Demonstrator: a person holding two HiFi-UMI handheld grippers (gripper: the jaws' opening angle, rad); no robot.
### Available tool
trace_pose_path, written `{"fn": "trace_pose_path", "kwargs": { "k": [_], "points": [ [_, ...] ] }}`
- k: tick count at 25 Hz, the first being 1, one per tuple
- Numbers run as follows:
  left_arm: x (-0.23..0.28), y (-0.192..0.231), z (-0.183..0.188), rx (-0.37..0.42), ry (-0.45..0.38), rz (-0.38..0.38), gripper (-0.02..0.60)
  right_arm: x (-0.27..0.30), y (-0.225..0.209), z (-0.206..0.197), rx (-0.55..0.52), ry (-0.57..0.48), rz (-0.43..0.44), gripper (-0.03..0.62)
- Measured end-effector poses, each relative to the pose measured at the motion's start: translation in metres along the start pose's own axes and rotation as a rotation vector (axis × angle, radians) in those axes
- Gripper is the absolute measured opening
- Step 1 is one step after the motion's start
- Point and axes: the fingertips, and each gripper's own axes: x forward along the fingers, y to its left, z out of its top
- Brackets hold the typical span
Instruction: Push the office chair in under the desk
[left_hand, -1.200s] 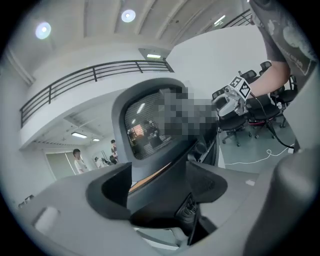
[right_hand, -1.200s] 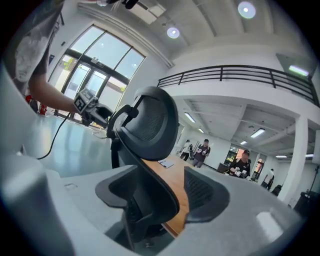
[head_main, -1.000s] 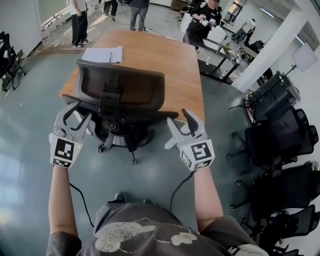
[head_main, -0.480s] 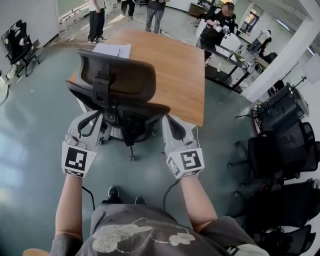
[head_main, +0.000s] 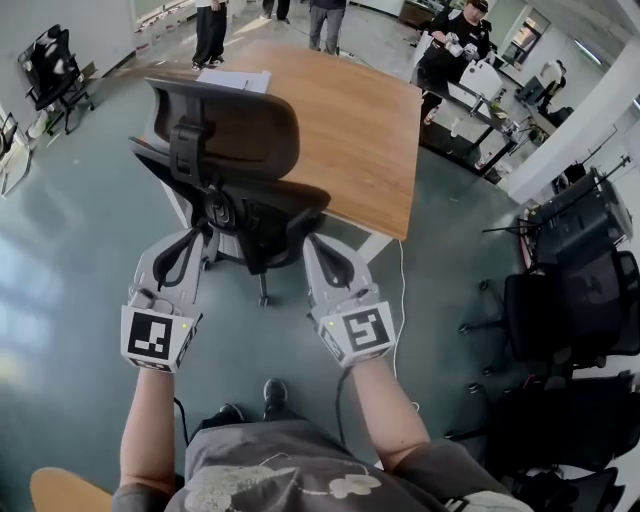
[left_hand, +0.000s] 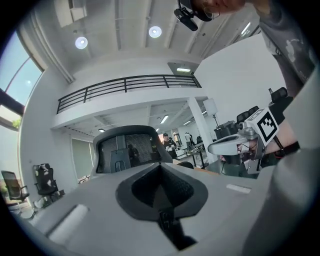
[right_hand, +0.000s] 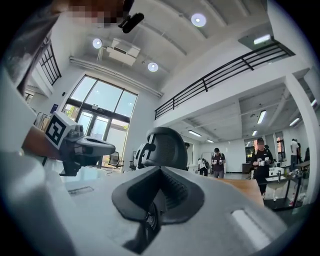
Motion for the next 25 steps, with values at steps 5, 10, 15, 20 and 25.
{"fn": "trace_pose_path", "kwargs": {
  "k": [5,10,15,20,25],
  "points": [
    [-0.015,-0.018,0.004,-0.037,-0.027,-0.016,0.017,-0.025,0.0,0.01,0.077,-0.044,-0.03,-0.006],
    [-0.052,-0.031,0.009,-0.05,-0.043,-0.009,0.017,-0.05,0.035,0.024,0.07,-0.087,0.017,-0.006],
    [-0.123,-0.059,0.008,-0.062,-0.053,-0.029,0.017,-0.102,0.103,0.053,-0.005,-0.168,0.076,-0.006],
    [-0.208,-0.105,0.022,-0.047,-0.051,-0.056,0.017,-0.175,0.18,0.08,-0.037,-0.184,0.134,-0.006],
    [-0.277,-0.138,0.03,-0.076,-0.073,-0.054,0.017,-0.243,0.221,0.09,-0.035,-0.178,0.088,-0.006]
  ]
}}
